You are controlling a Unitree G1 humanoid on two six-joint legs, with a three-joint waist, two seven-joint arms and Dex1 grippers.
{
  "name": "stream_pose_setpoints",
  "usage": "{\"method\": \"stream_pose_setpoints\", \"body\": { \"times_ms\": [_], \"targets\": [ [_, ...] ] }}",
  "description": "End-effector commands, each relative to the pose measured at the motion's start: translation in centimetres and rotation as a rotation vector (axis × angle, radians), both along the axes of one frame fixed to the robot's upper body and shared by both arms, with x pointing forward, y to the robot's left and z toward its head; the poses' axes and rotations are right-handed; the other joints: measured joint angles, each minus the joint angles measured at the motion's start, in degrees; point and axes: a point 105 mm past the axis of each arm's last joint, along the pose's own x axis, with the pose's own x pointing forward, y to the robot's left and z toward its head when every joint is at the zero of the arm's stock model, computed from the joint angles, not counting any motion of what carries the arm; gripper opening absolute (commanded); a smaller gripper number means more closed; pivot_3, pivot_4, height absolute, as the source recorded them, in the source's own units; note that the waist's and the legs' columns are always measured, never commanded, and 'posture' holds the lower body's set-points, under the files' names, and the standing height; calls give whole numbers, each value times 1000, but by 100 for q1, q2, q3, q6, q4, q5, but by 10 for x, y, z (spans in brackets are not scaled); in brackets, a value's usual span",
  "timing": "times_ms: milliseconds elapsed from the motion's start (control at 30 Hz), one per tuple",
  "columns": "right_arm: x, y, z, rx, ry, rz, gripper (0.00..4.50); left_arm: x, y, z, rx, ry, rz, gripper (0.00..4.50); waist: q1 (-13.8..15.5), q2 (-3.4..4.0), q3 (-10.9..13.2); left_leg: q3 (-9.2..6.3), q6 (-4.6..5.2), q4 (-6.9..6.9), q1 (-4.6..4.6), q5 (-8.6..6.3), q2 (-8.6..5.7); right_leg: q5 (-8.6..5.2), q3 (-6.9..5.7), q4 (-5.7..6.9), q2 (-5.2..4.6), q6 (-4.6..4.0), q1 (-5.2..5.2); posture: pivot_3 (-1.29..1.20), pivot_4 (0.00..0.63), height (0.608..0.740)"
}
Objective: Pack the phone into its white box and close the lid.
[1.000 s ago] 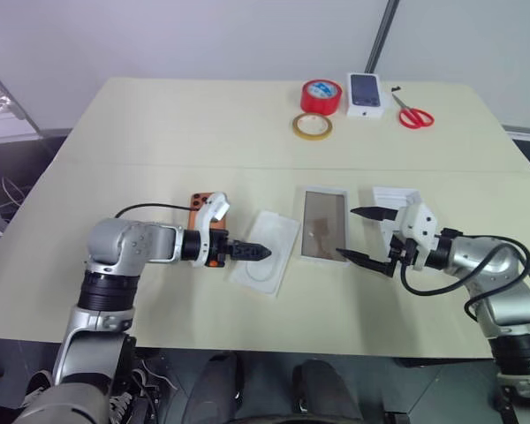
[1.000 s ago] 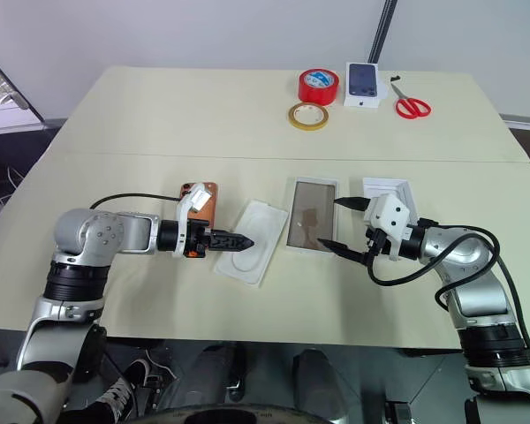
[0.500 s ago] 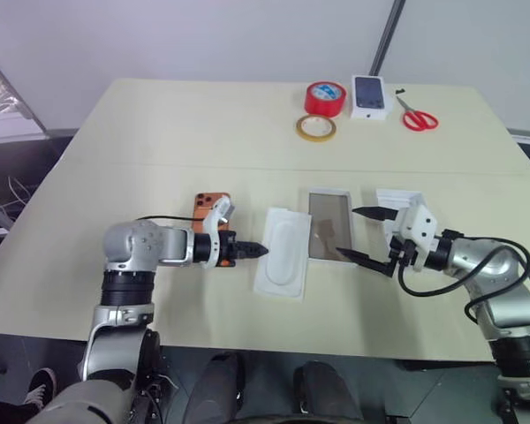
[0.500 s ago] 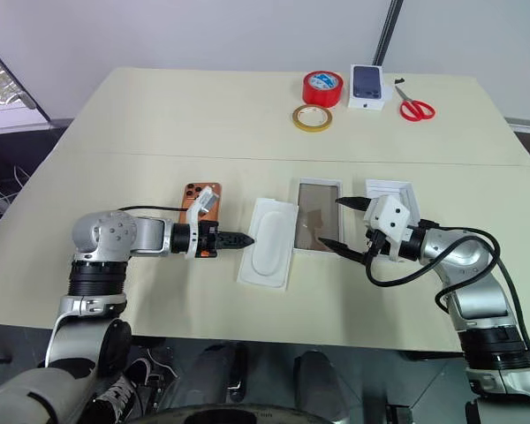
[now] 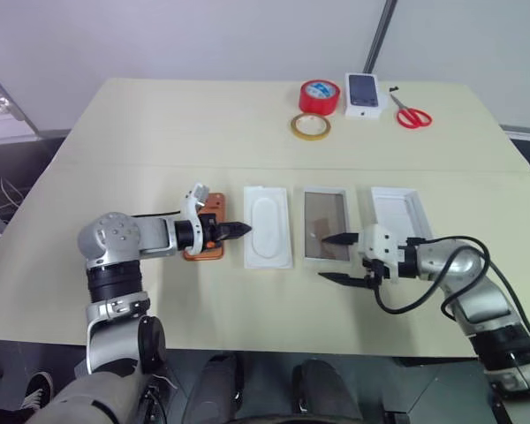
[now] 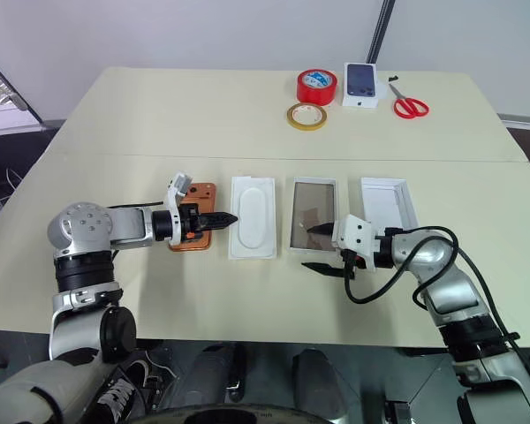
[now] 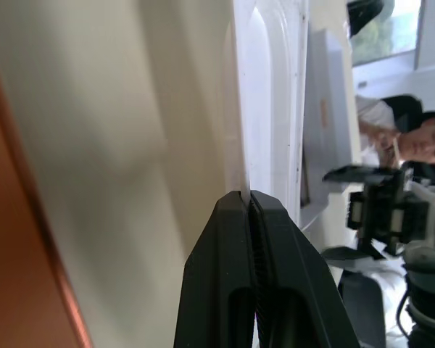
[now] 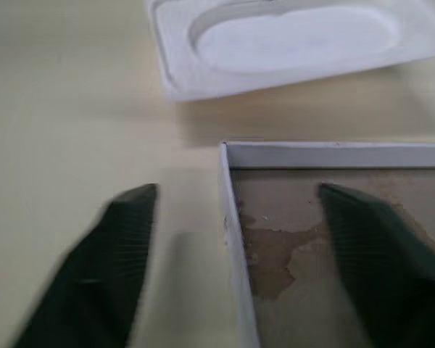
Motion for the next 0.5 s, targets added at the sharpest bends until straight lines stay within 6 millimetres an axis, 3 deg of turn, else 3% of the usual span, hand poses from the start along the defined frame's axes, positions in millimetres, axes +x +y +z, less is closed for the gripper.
{"method": "stream_pose_setpoints", "body": {
  "times_ms": [33,133,267,400,500],
  "targets": [
    [7,-5,-4,-45,-7,5,1584,10,1,21,-27,-90,55,0,-4,-3,2,0,-2,0,-1,1,0,0,0,0,0,0,-1,0,150,740],
    [8,-1,-3,-15,15,17,36,17,2,32,-53,-127,97,0,-12,-11,7,-1,-4,0,-2,2,1,0,-1,1,0,0,-3,0,150,740],
    [1,5,-12,-35,64,61,36,21,-1,46,-94,-156,111,0,-13,-12,7,-1,-11,-1,-3,5,1,0,-1,1,1,0,-4,0,150,740],
    [-1,34,-3,74,29,94,36,28,-6,56,-138,-174,135,0,-30,-19,10,-2,-40,-4,-3,22,4,1,-2,1,5,1,-4,0,150,740],
    [-2,44,-2,82,21,97,36,25,-11,57,-153,-162,111,0,-25,-19,10,-2,-44,-7,-6,24,4,1,-2,2,6,1,-10,0,150,740]
  ]
}}
